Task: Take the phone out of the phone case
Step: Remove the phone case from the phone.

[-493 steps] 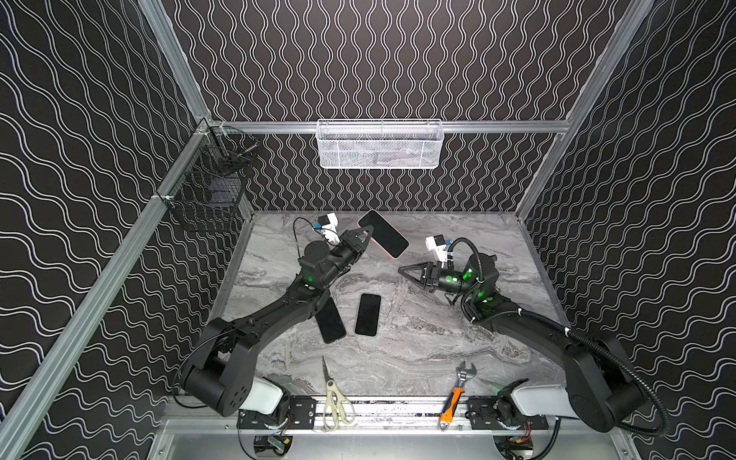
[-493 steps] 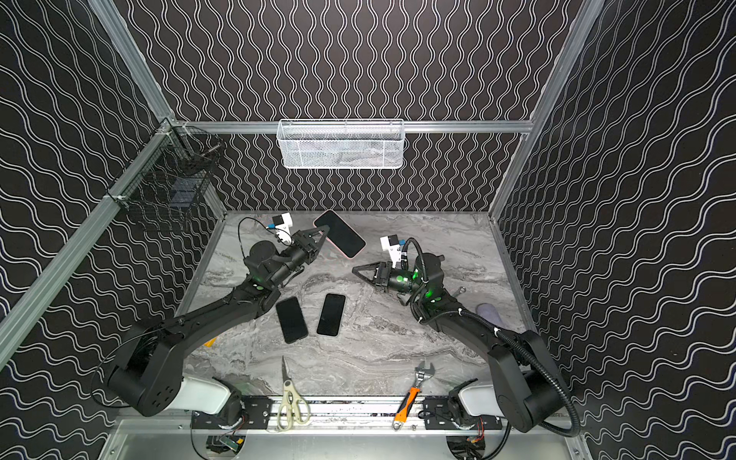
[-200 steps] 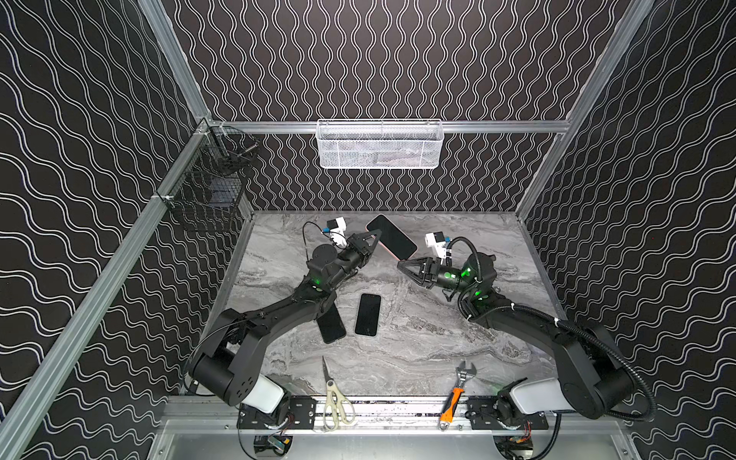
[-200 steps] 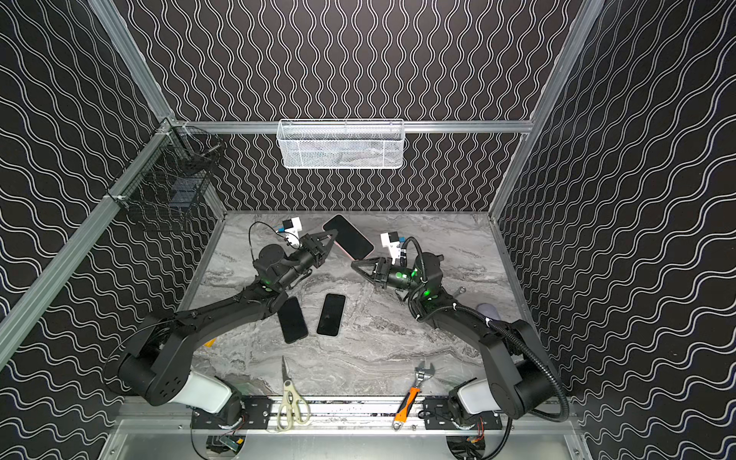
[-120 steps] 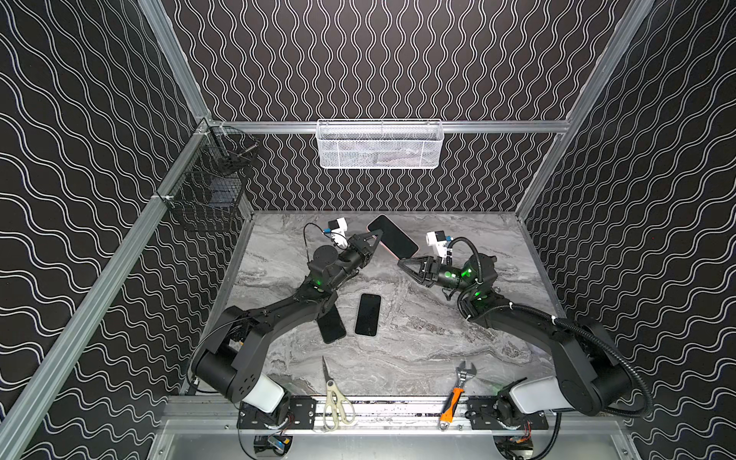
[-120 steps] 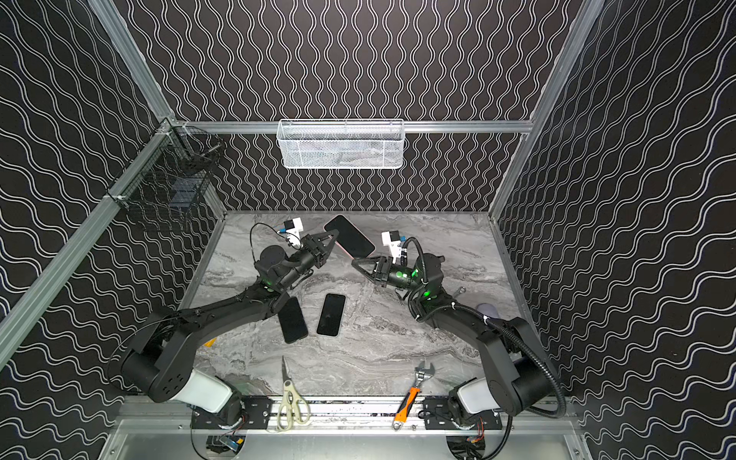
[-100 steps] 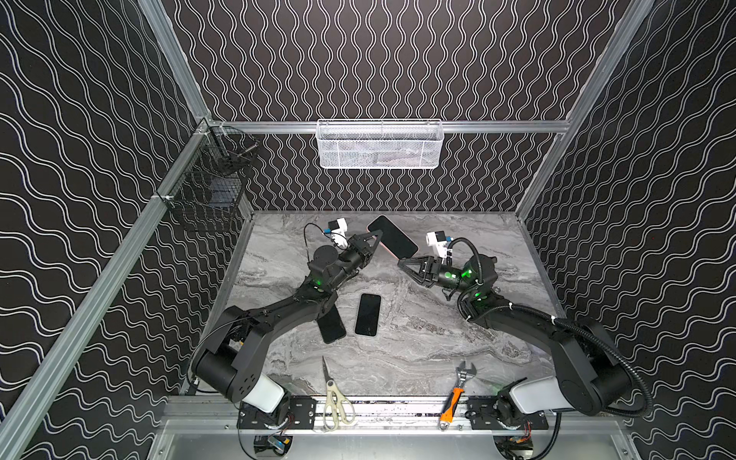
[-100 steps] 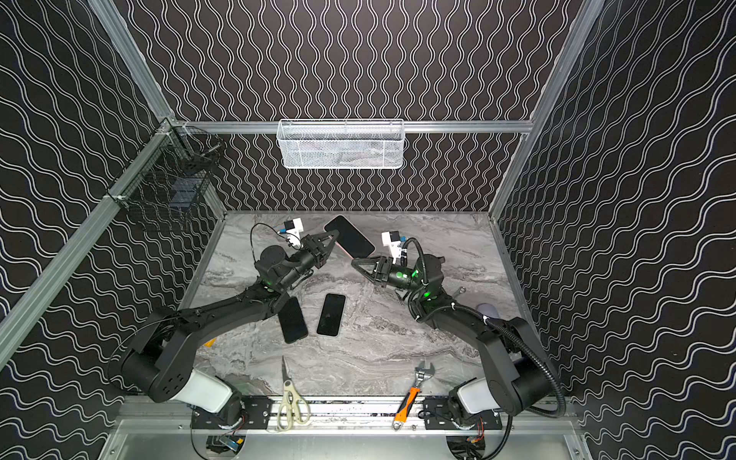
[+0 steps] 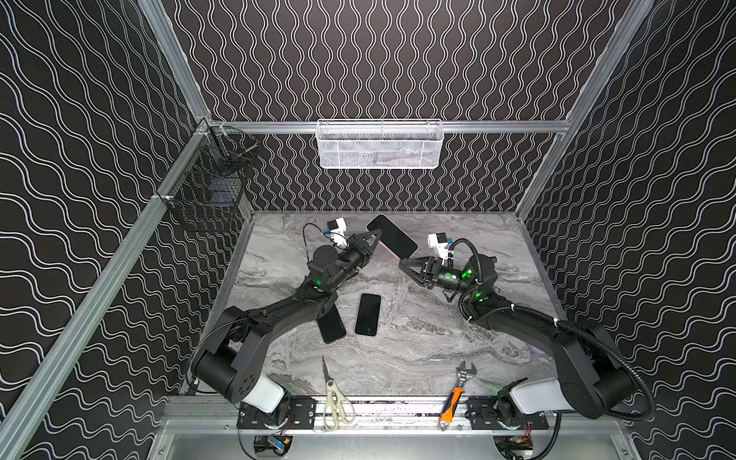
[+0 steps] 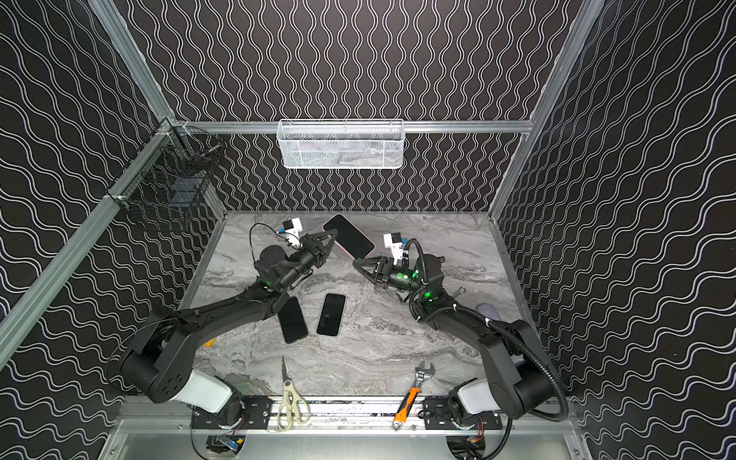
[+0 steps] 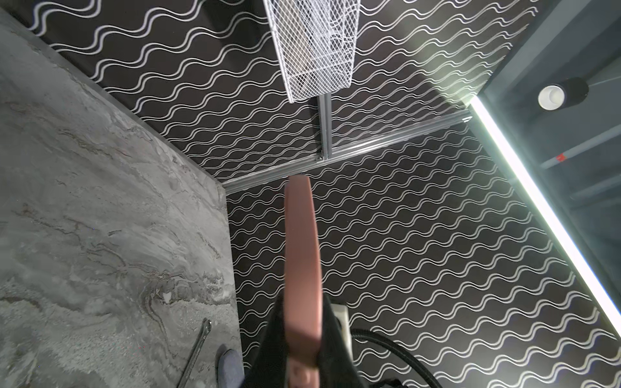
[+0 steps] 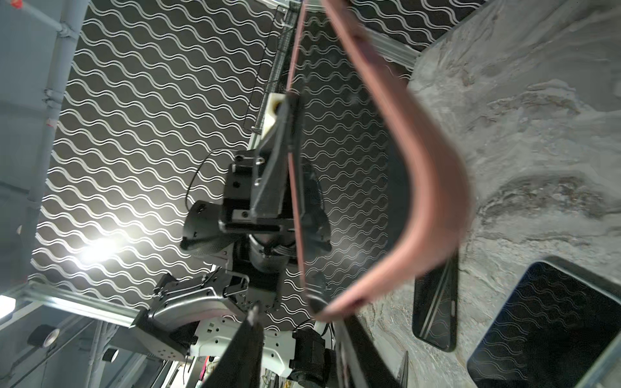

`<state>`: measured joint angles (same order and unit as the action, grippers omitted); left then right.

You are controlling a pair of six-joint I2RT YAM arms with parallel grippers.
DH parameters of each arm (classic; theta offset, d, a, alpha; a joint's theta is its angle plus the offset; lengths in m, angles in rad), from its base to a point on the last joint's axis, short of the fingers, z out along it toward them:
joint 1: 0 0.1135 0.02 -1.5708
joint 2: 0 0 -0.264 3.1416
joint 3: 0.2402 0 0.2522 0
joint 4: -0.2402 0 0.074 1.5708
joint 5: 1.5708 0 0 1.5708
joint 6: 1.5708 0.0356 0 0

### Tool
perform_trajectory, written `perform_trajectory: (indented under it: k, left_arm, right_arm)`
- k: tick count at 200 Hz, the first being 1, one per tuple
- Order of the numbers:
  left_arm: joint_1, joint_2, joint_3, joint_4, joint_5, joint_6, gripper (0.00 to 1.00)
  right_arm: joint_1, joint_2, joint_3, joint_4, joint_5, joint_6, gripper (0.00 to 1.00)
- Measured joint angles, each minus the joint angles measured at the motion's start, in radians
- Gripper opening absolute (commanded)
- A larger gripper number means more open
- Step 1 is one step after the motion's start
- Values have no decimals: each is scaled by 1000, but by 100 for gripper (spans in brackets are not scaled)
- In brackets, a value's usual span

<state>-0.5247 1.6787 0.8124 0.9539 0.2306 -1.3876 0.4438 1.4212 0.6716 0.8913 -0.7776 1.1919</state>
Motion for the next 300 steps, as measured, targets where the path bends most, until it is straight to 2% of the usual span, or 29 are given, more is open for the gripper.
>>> perform_trajectory:
  k: [57, 92, 138, 300]
  left_arm:
    - [-2, 7, 6, 5, 2, -1, 0]
    - [-11, 10, 6, 5, -1, -1, 0]
    - [-12, 10, 6, 9, -12, -1, 0]
    - [-13, 22, 6, 32, 3, -21, 0]
  right_arm:
    - [1, -41, -25, -60, 21, -16, 37]
    - [1, -2, -27, -11, 20, 4, 35]
    - [1, 30, -24, 64, 14, 32, 27]
    - [0, 40, -29, 176, 29, 79, 22]
